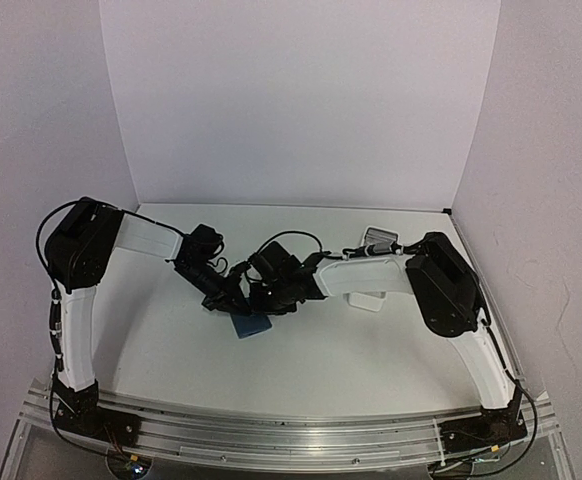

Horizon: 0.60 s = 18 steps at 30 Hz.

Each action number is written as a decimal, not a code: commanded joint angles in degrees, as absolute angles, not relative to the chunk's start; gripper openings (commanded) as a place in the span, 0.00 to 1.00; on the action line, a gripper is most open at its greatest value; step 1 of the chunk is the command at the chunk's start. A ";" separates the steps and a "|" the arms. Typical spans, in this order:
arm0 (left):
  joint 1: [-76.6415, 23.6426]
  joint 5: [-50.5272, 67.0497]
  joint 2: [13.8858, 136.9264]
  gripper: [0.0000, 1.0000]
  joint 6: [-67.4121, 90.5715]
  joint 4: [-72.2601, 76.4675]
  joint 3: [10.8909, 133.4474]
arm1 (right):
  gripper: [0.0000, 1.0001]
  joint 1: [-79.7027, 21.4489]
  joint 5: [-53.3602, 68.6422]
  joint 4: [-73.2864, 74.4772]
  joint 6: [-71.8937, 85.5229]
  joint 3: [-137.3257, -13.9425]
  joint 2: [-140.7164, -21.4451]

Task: Put the credit cards into the card holder
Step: Place the card holder at the center of the board.

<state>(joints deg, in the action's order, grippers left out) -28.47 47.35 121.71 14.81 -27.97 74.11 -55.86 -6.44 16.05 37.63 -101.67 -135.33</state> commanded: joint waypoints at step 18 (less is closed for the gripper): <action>-26.83 25.79 128.93 0.06 10.92 -46.70 86.34 | 0.12 -64.78 -15.73 25.13 31.69 -89.81 -143.04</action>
<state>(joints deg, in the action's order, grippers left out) -29.26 43.27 124.81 13.80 -41.43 84.73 -61.32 -24.45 9.02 33.47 -96.64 -135.09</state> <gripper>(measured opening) 0.028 0.135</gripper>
